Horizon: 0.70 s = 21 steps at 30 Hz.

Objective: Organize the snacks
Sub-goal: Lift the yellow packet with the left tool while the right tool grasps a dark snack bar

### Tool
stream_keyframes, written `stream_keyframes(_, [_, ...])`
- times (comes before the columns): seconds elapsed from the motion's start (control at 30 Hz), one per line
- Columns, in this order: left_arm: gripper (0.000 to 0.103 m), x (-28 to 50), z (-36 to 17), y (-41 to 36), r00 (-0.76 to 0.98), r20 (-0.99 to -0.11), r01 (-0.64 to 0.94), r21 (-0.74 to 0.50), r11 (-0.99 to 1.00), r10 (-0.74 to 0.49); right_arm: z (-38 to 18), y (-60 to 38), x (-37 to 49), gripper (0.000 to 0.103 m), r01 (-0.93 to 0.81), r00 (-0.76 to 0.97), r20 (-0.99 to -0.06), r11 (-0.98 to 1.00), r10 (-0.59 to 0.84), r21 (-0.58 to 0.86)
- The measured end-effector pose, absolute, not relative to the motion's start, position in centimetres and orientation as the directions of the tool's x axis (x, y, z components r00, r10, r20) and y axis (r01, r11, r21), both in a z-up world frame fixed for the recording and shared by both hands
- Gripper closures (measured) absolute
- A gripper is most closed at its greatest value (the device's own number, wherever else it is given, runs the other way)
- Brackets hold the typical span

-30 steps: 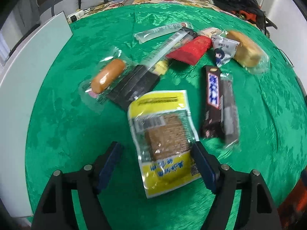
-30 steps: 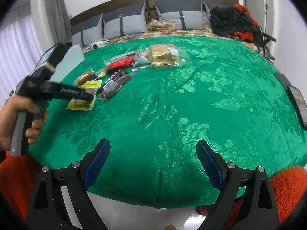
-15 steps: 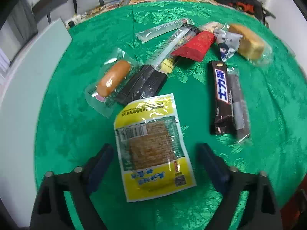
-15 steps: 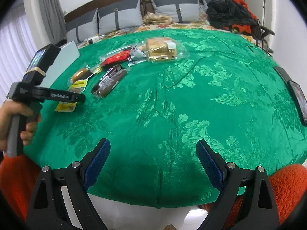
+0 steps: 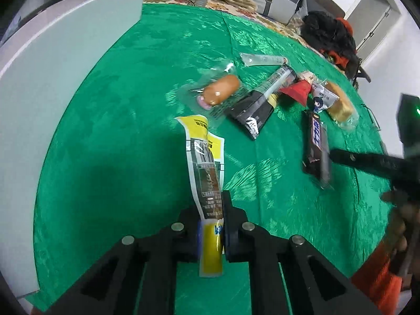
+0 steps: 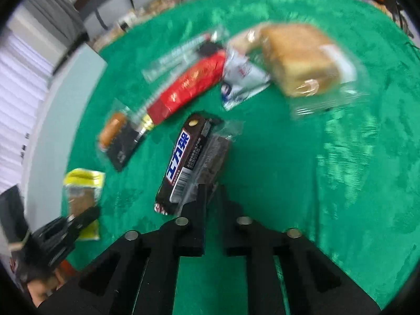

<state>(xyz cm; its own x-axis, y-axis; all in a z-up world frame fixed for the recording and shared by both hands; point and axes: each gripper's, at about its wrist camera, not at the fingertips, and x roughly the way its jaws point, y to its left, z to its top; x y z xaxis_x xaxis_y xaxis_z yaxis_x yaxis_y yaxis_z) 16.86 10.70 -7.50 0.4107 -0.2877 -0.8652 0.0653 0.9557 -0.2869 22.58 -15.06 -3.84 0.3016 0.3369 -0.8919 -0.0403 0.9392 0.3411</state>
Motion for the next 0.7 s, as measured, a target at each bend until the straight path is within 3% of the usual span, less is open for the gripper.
stream_keyframes(0.03, [0.092, 16.6, -7.5, 11.0, 0.415, -0.860, 0.070, -0.294, 0.953, -0.296, -3.8, -14.8, 23.0, 0.069, -0.034, 0.308, -0.890, 0.939, 0.336, 0.343])
stream_keyframes(0.07, [0.092, 16.7, -7.6, 11.2, 0.416, -0.858, 0.072, -0.299, 0.951, -0.302, -4.0, -14.5, 23.3, 0.045, -0.028, 0.292, -0.896, 0.939, 0.334, 0.342])
stream_keyframes(0.13, [0.092, 16.5, -7.6, 11.5, 0.420, -0.851, 0.074, -0.315, 0.946, -0.316, -4.5, -13.8, 23.7, 0.042, -0.034, 0.257, -0.902, 0.936, 0.347, 0.351])
stream_keyframes(0.17, [0.092, 16.3, -7.5, 11.7, 0.424, -0.846, 0.073, -0.323, 0.943, -0.323, -4.4, -13.2, 23.9, 0.043, -0.053, 0.249, -0.912, 0.945, 0.326, 0.323])
stream_keyframes(0.23, [0.092, 15.8, -7.1, 11.9, 0.433, -0.830, 0.074, -0.356, 0.932, -0.351, -4.2, -12.3, 24.1, 0.077, -0.090, 0.229, -0.923, 0.950, 0.311, 0.298])
stream_keyframes(0.37, [0.092, 14.8, -5.2, 12.4, 0.462, -0.790, 0.083, -0.414, 0.907, -0.403, -4.2, -13.0, 24.1, 0.085, -0.036, 0.178, -0.935, 0.951, 0.308, 0.307])
stream_keyframes(0.5, [0.092, 13.5, -2.1, 13.9, 0.511, -0.739, 0.095, -0.460, 0.883, -0.439, -1.9, -14.7, 23.0, 0.086, -0.027, 0.217, -0.921, 0.946, 0.322, 0.324])
stream_keyframes(0.6, [0.092, 13.1, 0.5, 16.0, 0.559, -0.698, 0.091, -0.485, 0.870, -0.448, 0.4, -15.2, 22.2, 0.087, -0.025, 0.234, -0.888, 0.916, 0.395, 0.400])
stream_keyframes(0.67, [0.092, 13.2, 2.0, 18.0, 0.586, -0.676, 0.075, -0.503, 0.861, -0.447, 2.3, -14.5, 22.2, 0.098, -0.040, 0.245, -0.850, 0.881, 0.466, 0.472])
stream_keyframes(0.7, [0.092, 13.4, 2.8, 19.1, 0.600, -0.671, 0.062, -0.503, 0.862, -0.435, 3.1, -14.1, 22.4, 0.098, -0.047, 0.250, -0.831, 0.864, 0.497, 0.502])
